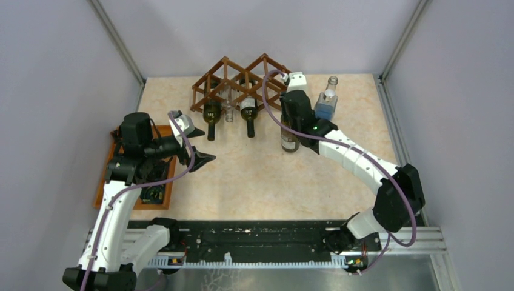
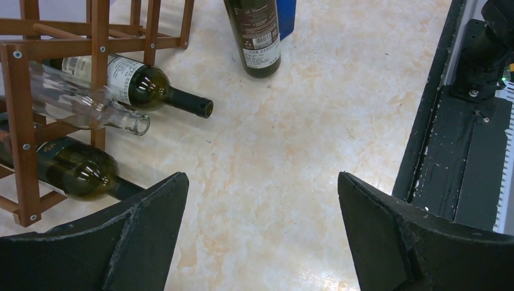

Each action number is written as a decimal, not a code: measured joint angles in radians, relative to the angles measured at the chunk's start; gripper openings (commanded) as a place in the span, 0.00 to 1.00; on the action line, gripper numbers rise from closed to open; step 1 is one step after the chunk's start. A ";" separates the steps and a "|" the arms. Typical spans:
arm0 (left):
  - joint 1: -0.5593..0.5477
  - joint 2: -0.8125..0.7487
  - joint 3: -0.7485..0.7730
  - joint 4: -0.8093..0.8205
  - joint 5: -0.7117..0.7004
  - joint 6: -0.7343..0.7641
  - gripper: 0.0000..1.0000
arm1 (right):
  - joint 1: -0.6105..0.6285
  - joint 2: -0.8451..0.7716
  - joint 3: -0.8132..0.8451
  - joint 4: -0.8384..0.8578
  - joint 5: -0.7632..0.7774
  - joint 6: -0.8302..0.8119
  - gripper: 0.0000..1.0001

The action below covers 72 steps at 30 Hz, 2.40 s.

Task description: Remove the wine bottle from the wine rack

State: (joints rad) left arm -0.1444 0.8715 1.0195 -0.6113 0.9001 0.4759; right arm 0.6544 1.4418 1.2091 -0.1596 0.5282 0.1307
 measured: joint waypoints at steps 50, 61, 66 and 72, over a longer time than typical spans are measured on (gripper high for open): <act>0.000 -0.014 -0.020 0.007 -0.008 0.033 0.99 | -0.159 0.209 0.162 0.048 -0.018 0.031 0.01; 0.000 -0.014 -0.018 0.007 -0.009 0.033 0.99 | -0.159 0.206 0.181 0.054 -0.025 0.045 0.74; 0.000 -0.012 -0.013 0.007 -0.009 0.033 0.99 | -0.159 0.163 0.220 0.039 -0.033 0.063 0.87; 0.000 -0.008 -0.010 0.017 -0.009 0.021 0.99 | -0.136 0.063 0.266 0.019 -0.035 0.072 0.92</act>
State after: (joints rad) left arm -0.1444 0.8631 1.0096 -0.5945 0.8909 0.4965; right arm 0.5182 1.5047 1.4750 -0.1406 0.4934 0.2024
